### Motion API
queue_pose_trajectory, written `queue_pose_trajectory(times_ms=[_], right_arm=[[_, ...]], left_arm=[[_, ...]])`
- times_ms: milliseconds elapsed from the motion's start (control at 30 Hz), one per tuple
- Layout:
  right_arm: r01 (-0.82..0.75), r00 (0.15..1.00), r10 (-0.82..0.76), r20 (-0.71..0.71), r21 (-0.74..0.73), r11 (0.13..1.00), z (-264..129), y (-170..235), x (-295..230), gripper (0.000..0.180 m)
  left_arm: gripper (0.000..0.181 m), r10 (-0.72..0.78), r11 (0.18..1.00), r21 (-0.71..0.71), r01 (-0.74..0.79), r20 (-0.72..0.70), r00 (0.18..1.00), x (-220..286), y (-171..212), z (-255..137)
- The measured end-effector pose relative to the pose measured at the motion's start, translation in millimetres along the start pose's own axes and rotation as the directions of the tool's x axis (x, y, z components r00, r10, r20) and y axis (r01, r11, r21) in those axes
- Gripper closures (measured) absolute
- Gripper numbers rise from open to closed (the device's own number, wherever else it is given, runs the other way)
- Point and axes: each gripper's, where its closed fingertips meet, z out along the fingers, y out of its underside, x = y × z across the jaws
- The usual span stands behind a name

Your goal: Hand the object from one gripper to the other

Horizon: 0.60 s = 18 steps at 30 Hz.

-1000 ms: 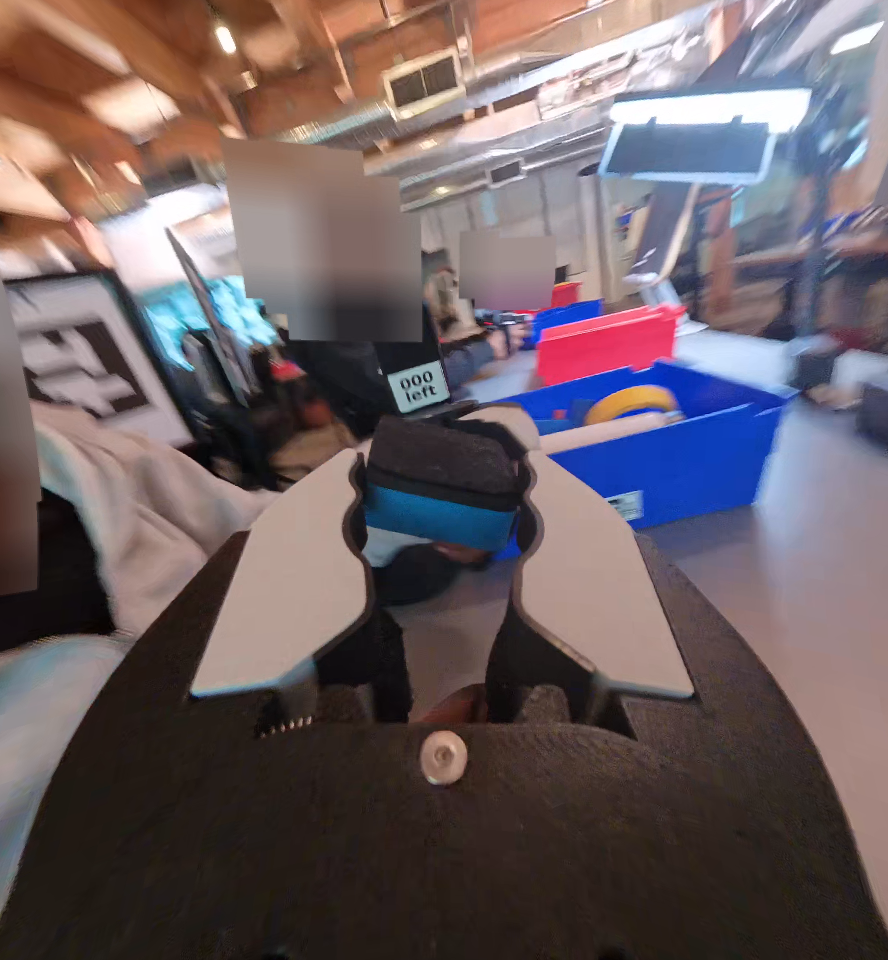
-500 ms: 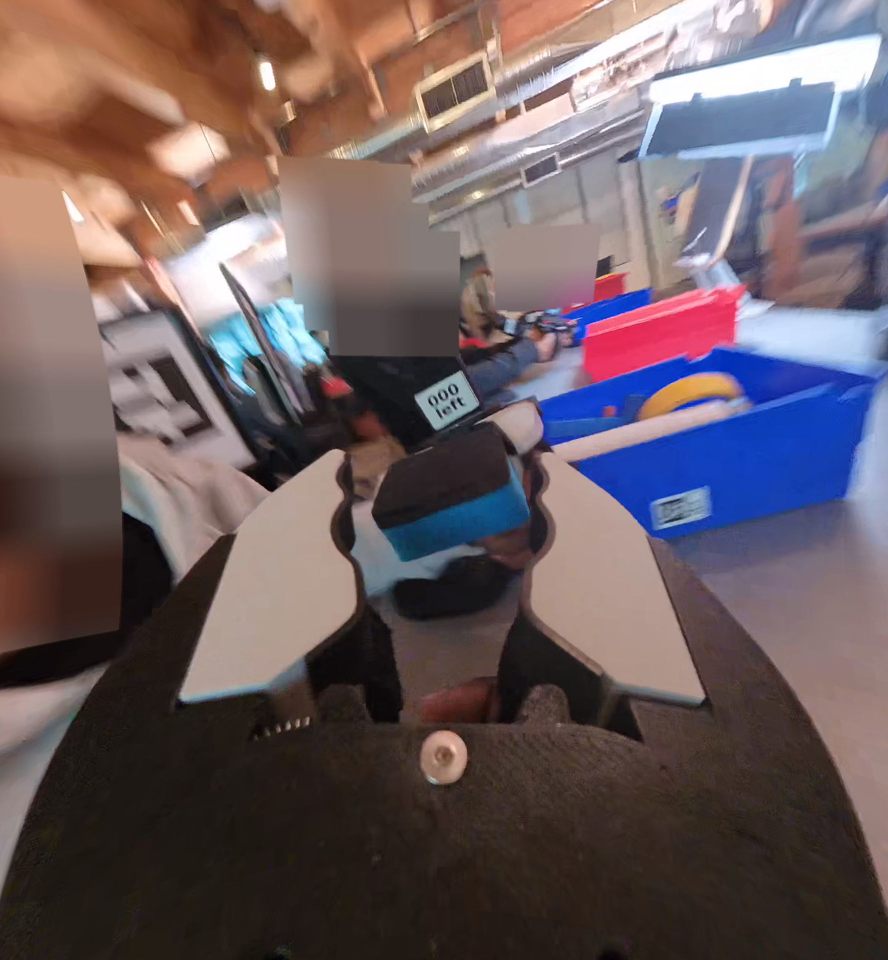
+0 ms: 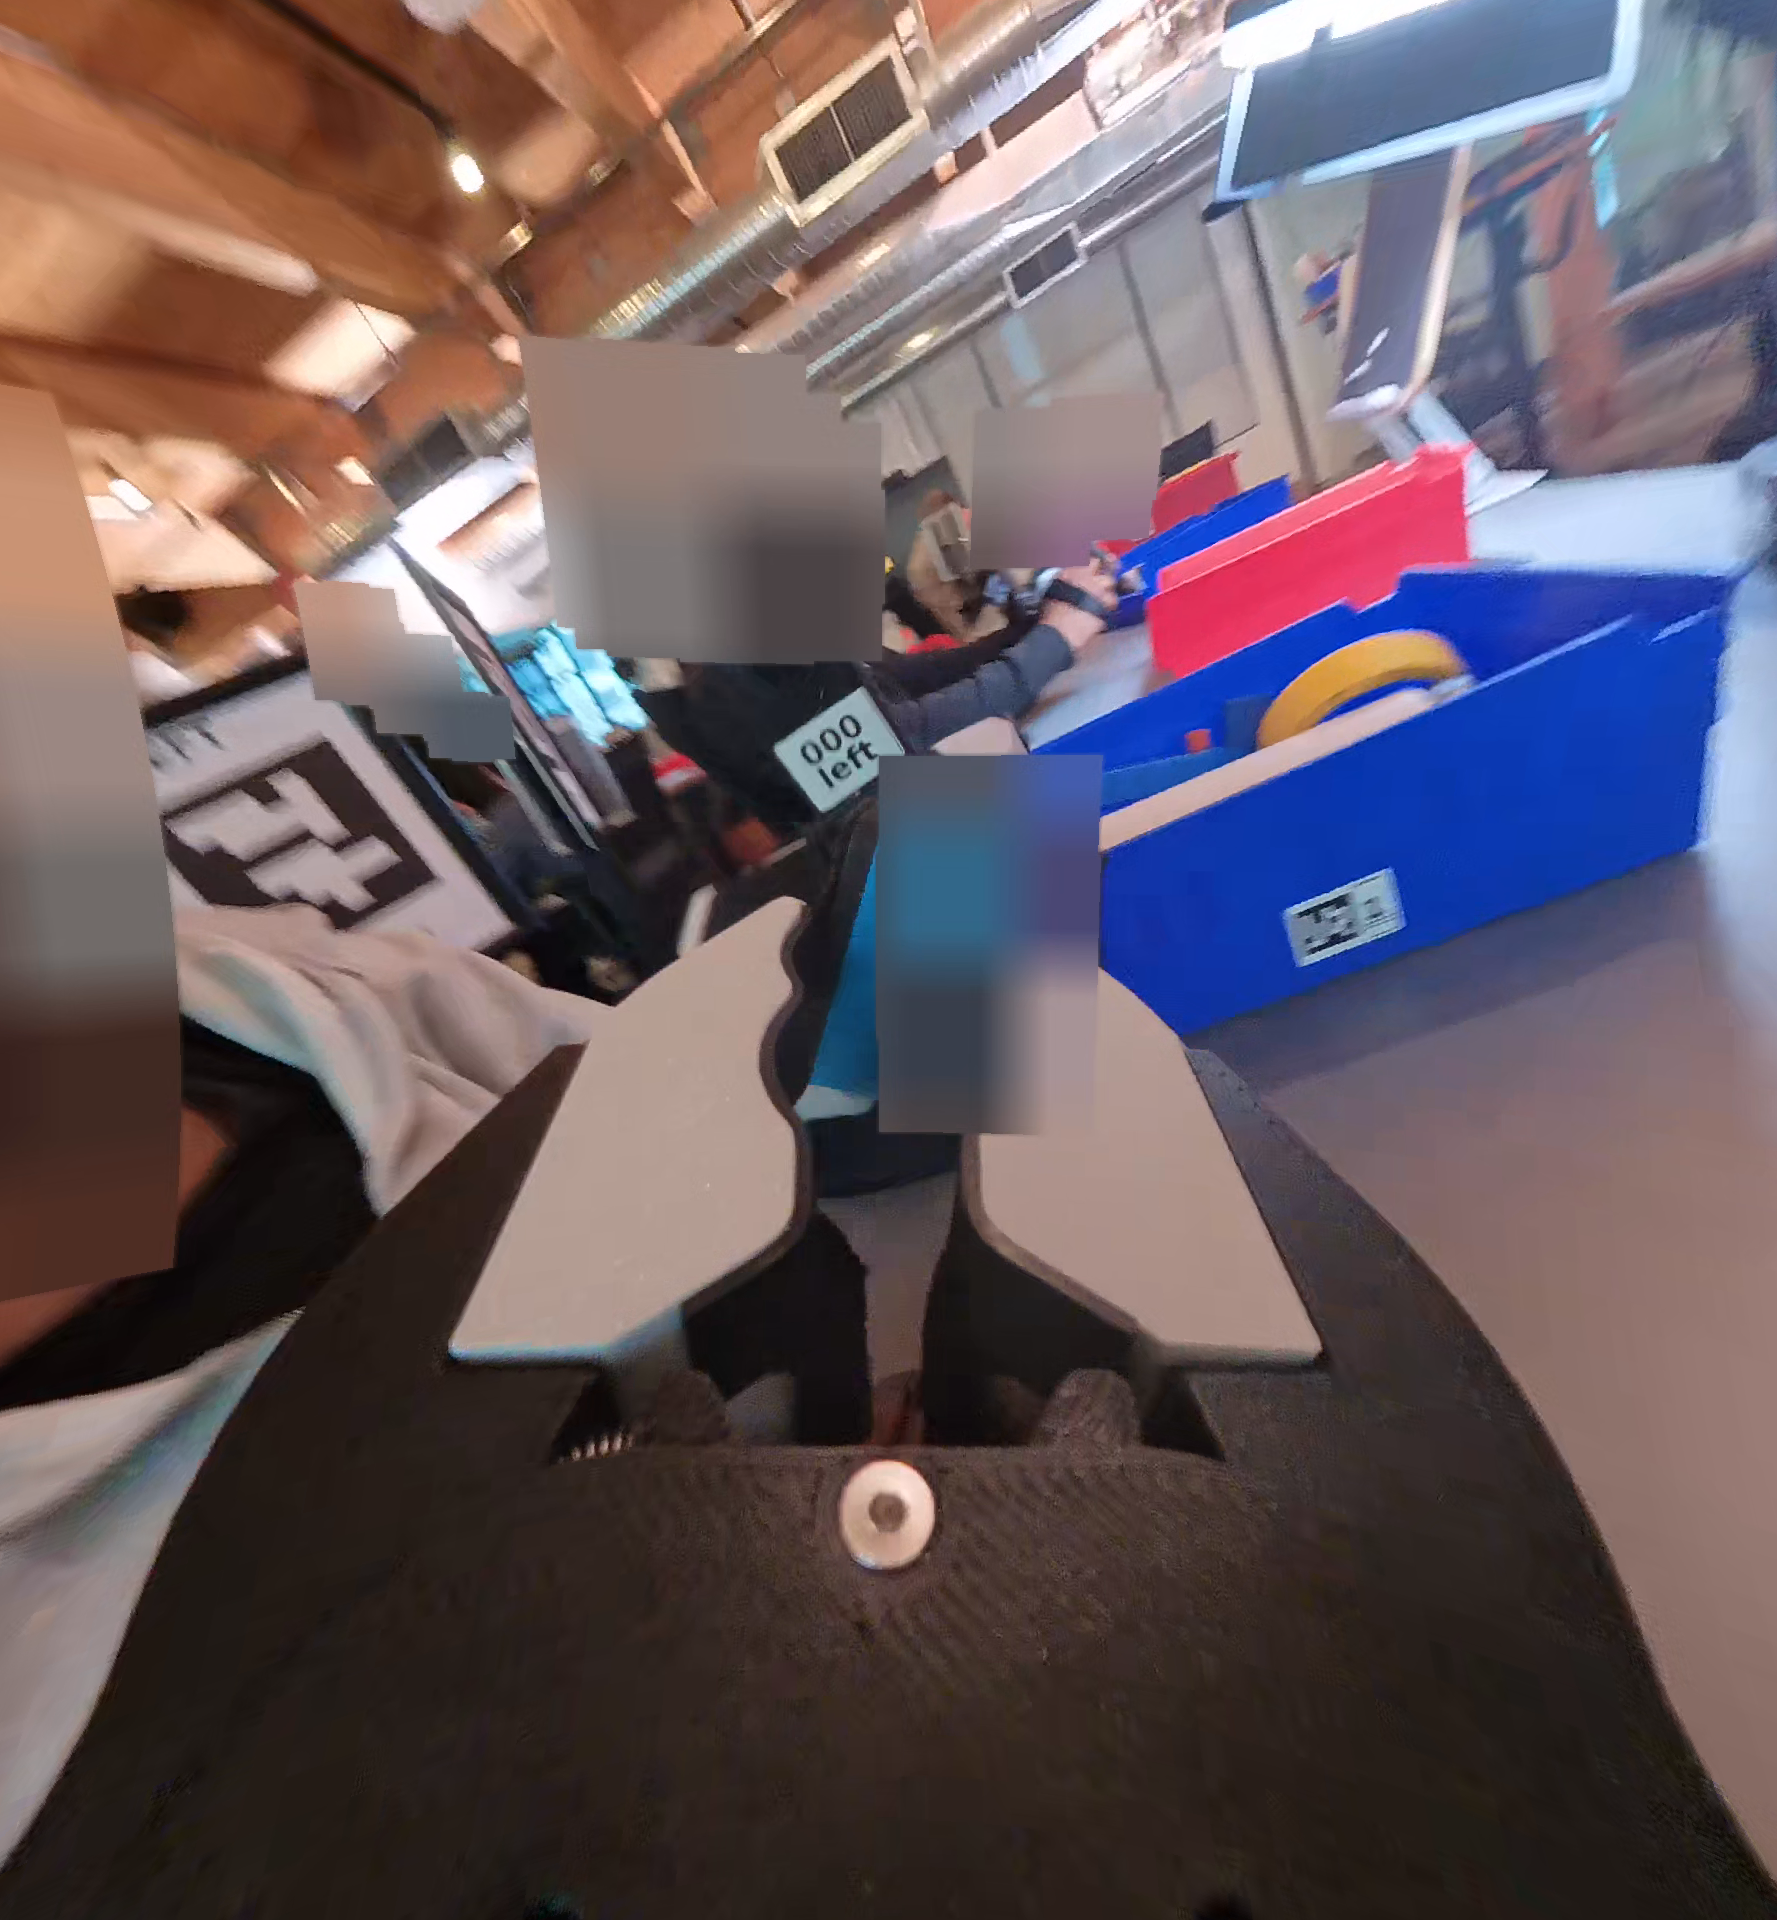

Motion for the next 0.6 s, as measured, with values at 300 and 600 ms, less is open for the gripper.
queue_pose_trajectory(times_ms=[300,600], right_arm=[[0.365,0.928,-0.364,-0.086,0.004,0.931,1,-10,-12,0.156],[0.397,0.917,-0.395,-0.046,0.045,0.917,1,-13,-21,0.155]], left_arm=[[0.115,-0.234,0.966,0.114,0.232,0.007,0.972,-16,-16,-10],[0.157,-0.176,0.984,0.006,0.177,-0.086,0.981,5,1,-1]])
